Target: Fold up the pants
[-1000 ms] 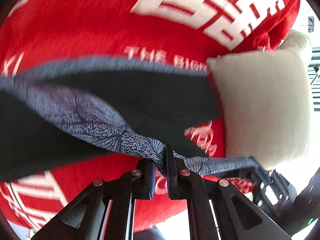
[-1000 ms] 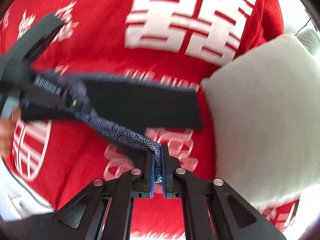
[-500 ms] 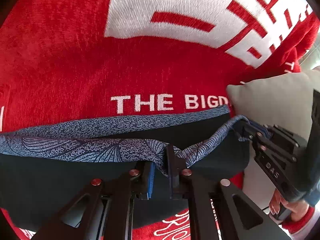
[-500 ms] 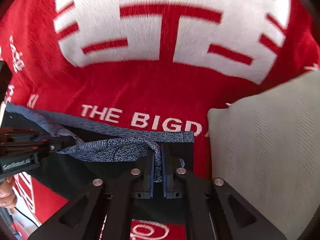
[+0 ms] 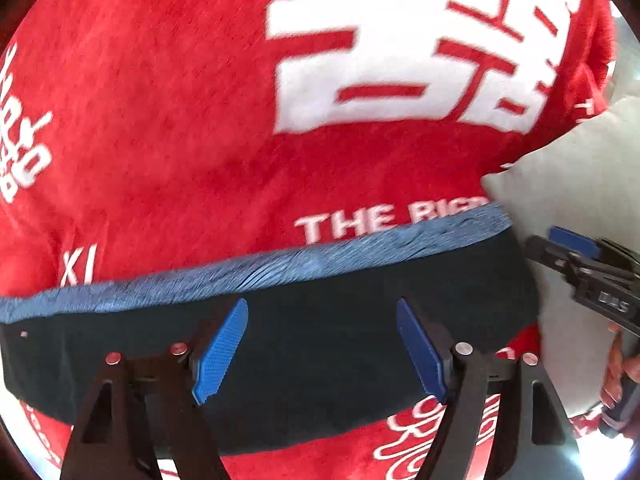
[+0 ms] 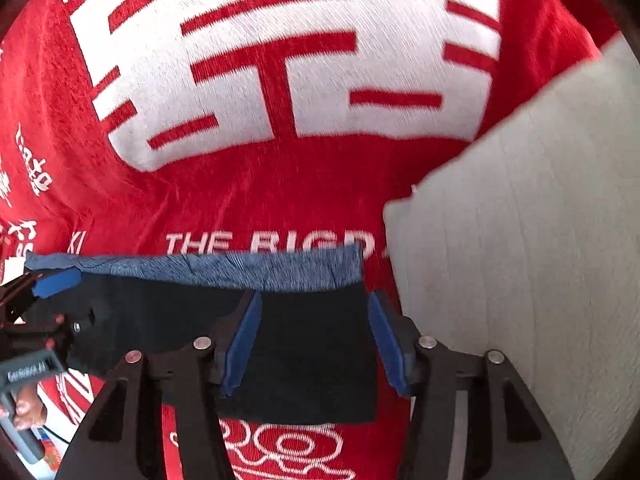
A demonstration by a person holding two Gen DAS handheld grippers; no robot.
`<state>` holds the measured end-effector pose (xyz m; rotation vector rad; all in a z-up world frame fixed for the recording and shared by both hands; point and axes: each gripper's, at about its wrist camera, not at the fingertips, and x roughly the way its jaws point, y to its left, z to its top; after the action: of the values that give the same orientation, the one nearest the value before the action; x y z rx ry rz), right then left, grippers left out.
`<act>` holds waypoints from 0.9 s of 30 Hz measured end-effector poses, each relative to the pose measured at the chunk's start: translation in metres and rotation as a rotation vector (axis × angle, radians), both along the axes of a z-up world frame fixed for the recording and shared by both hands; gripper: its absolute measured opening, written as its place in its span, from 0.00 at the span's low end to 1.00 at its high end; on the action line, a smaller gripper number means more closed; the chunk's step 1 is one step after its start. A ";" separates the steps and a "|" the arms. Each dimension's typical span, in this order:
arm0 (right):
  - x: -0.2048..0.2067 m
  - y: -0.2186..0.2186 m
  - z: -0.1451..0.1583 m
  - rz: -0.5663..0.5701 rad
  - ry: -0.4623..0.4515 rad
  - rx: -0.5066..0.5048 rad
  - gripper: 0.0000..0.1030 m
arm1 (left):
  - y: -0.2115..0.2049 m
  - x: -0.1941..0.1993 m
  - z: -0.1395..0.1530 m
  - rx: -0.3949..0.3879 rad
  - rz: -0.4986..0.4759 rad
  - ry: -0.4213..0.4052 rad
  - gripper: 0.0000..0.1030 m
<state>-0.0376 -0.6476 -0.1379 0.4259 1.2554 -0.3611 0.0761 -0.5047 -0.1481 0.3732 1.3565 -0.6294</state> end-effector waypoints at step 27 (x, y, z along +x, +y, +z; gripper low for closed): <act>-0.028 0.044 -0.041 0.007 0.083 0.006 0.52 | 0.140 0.066 -0.041 0.217 0.324 -0.106 0.94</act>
<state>-0.0653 -0.6031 -0.1790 0.4150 1.3390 -0.3724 0.1423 -0.3646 -0.1892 0.3450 1.3495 -0.1918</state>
